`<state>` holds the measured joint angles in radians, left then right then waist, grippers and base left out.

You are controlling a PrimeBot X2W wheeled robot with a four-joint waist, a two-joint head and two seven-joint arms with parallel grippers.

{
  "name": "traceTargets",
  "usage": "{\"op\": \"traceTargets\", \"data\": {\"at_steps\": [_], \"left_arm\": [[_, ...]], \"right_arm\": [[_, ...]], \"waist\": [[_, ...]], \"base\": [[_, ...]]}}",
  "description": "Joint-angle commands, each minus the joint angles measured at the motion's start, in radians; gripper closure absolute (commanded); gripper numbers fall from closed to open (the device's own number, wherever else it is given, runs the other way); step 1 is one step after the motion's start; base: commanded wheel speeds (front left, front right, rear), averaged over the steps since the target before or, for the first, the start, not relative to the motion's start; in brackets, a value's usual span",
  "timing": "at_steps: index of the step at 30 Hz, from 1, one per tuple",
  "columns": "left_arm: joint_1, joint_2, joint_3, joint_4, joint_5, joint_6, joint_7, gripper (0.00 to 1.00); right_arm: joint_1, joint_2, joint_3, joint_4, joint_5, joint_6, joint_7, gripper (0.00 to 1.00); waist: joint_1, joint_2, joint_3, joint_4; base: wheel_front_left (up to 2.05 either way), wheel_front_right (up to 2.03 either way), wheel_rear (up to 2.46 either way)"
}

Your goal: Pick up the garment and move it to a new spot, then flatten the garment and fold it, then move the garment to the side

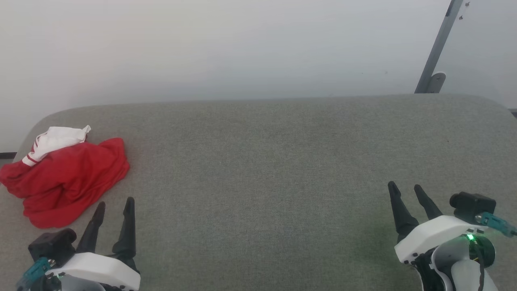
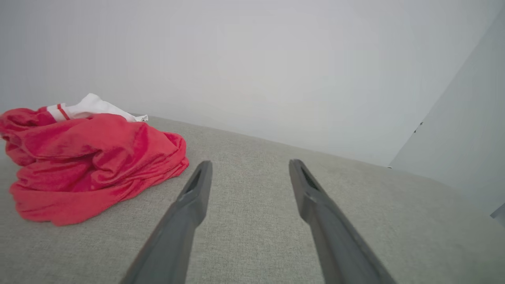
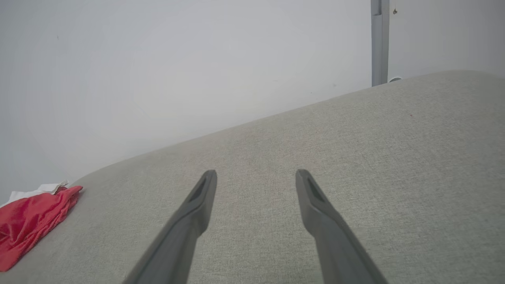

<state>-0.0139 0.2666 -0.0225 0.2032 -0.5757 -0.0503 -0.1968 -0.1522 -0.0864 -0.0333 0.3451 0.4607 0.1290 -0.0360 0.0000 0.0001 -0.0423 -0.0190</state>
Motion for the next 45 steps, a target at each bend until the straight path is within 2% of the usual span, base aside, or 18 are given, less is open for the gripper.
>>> {"op": "traceTargets", "data": {"at_steps": [1, 10, 33, 45], "left_arm": [[0.006, 0.009, 0.003, -0.005, 0.024, -0.006, -0.011, 0.00], [0.012, 0.020, -0.001, 0.001, 0.062, -0.013, -0.029, 0.00], [0.028, 0.060, -0.014, -0.001, 0.154, 0.002, -0.059, 0.00], [0.029, 0.064, -0.014, -0.004, 0.128, 0.006, -0.051, 0.00]], "right_arm": [[-0.007, 0.001, 0.000, -0.008, -0.024, 0.003, -0.011, 0.00], [-0.008, 0.000, -0.001, -0.006, -0.087, 0.003, -0.019, 0.00], [-0.014, 0.004, -0.005, 0.005, -0.256, 0.002, -0.047, 0.00], [-0.010, 0.010, -0.010, 0.000, -0.263, 0.002, -0.044, 0.00]], "waist": [[0.0000, -0.0001, -0.001, -0.001], [0.0000, -0.0001, -0.005, -0.004], [0.0000, -0.0001, -0.009, -0.015], [0.0000, -0.0001, -0.008, -0.018]], "base": [[0.00, 0.00, 0.00], [0.00, 0.00, 0.00], [0.00, 0.00, 0.00], [0.00, 0.00, 0.00]]}}
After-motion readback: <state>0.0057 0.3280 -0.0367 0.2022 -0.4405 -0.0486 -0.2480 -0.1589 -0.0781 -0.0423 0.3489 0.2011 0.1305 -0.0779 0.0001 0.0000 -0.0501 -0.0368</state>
